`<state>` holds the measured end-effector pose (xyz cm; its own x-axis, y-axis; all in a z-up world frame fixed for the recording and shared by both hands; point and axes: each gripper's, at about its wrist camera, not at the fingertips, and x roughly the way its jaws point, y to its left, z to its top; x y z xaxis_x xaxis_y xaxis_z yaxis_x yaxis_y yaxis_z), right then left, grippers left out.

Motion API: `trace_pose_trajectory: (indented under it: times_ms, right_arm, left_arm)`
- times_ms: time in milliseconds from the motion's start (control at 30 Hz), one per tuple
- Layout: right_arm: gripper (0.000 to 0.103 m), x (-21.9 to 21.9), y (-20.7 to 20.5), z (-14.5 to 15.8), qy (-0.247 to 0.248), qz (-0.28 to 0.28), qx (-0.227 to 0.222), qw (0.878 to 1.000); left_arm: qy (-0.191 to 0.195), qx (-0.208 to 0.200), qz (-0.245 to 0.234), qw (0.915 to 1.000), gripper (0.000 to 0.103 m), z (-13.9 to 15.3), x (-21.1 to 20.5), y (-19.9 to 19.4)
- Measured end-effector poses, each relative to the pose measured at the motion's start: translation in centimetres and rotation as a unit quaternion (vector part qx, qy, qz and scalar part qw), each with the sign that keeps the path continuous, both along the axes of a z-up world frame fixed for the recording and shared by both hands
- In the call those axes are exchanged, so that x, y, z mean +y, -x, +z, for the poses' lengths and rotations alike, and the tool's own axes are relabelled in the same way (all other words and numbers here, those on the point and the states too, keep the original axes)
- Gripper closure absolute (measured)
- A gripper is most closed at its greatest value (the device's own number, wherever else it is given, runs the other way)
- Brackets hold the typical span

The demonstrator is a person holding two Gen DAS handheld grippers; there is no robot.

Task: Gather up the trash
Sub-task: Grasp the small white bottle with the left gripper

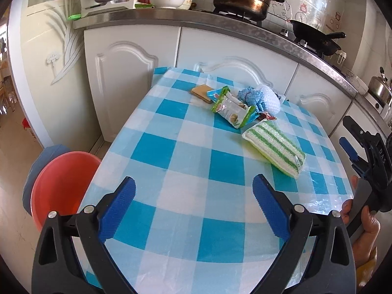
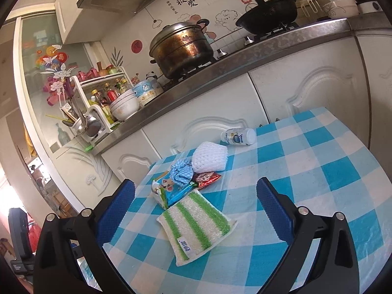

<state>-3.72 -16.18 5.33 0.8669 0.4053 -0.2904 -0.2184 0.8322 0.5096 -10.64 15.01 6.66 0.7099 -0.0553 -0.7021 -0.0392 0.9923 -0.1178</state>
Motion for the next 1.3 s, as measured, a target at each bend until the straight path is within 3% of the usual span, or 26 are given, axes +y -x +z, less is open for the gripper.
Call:
trace_pose_trajectory:
  times_ms: [267,433,533,667,767,1000,1133,1300]
  right_arm:
    - [0.005,-3.5,-0.8,-1.2,-0.056,-0.009,0.034,0.998]
    - [0.005,-5.7,-1.3,-2.0,-0.096,-0.019,0.061,0.993]
    - [0.005,-6.7,-1.6,-2.5,-0.107,-0.025,0.079,0.991]
    - [0.005,-7.7,-1.8,-3.1,-0.122,-0.029,0.092,0.988]
    - [0.005,-8.0,-1.8,-3.3,-0.125,-0.030,0.095,0.987]
    - [0.005,-9.1,-2.1,-4.2,-0.146,-0.035,0.109,0.983]
    - [0.005,-9.6,-2.4,-5.2,-0.173,-0.030,0.121,0.977]
    - [0.005,-9.8,-2.8,-5.8,-0.188,-0.026,0.131,0.973]
  left_arm:
    - [0.004,-0.017,-0.055,0.9983,0.006,3.1,-5.7,-4.7]
    - [0.024,-0.020,-0.088,0.9957,0.006,5.1,-10.9,-11.5]
    - [0.048,0.008,-0.090,0.9947,0.006,5.2,-14.1,-16.5]
    - [0.085,0.059,-0.068,0.9923,0.006,3.9,-17.8,-23.5]
    - [0.090,0.093,-0.058,0.9899,0.006,2.4,-20.2,-27.9]
    - [0.042,0.146,-0.020,0.9881,0.007,-2.0,-23.6,-35.4]
    - [0.008,0.160,-0.006,0.9870,0.007,-3.9,-24.4,-37.7]
    - [-0.006,0.176,0.000,0.9844,0.010,-5.2,-25.0,-39.4]
